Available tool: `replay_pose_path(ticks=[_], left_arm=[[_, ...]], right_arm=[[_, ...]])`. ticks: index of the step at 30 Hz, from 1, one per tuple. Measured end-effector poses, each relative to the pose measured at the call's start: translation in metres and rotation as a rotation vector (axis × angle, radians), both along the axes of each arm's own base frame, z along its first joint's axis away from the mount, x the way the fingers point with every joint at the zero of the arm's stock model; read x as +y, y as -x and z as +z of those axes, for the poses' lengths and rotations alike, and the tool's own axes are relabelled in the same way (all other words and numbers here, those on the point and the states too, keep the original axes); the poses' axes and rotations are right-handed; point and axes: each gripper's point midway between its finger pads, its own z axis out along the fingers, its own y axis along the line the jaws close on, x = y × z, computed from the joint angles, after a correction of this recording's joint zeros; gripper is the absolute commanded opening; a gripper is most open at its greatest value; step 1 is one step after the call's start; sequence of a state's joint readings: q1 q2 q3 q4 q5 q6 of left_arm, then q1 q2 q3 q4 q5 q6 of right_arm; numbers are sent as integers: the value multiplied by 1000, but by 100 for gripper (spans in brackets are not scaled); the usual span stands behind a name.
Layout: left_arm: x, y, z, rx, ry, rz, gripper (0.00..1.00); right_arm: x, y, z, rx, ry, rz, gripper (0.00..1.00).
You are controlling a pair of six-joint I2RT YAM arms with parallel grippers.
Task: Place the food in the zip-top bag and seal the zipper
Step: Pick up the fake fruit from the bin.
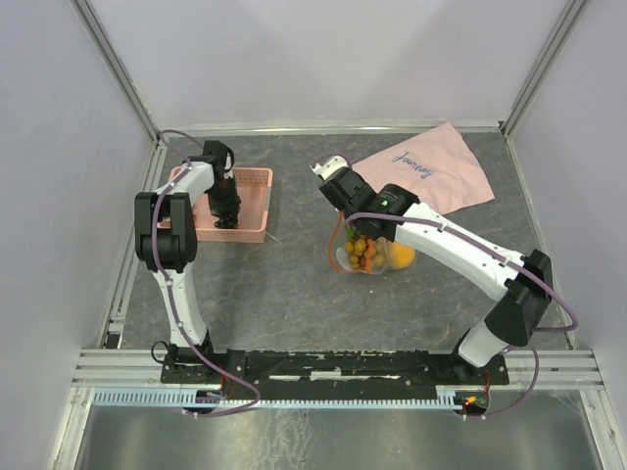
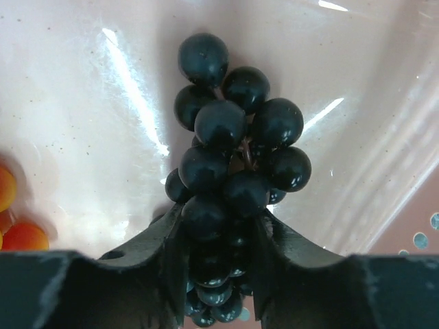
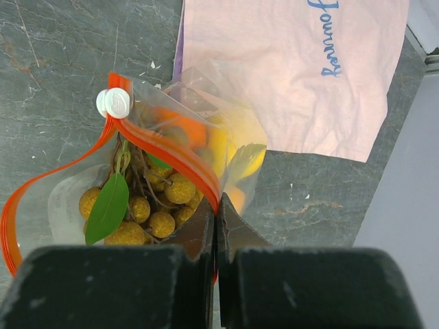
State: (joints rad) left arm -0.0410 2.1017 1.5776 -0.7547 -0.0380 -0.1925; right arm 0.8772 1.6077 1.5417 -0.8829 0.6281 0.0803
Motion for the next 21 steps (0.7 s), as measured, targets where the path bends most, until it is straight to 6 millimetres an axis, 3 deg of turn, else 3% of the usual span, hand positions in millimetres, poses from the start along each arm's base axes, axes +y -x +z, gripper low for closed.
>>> replay_pose_path(ticks=[12,21], left_arm=[[-8,2,15,-29,43,-12,3],[-14,6,33,-64,80,-22,3]], right_arm=[[0,0,0,0,0,-1,2],[-4,3,4,0,0,-1,2]])
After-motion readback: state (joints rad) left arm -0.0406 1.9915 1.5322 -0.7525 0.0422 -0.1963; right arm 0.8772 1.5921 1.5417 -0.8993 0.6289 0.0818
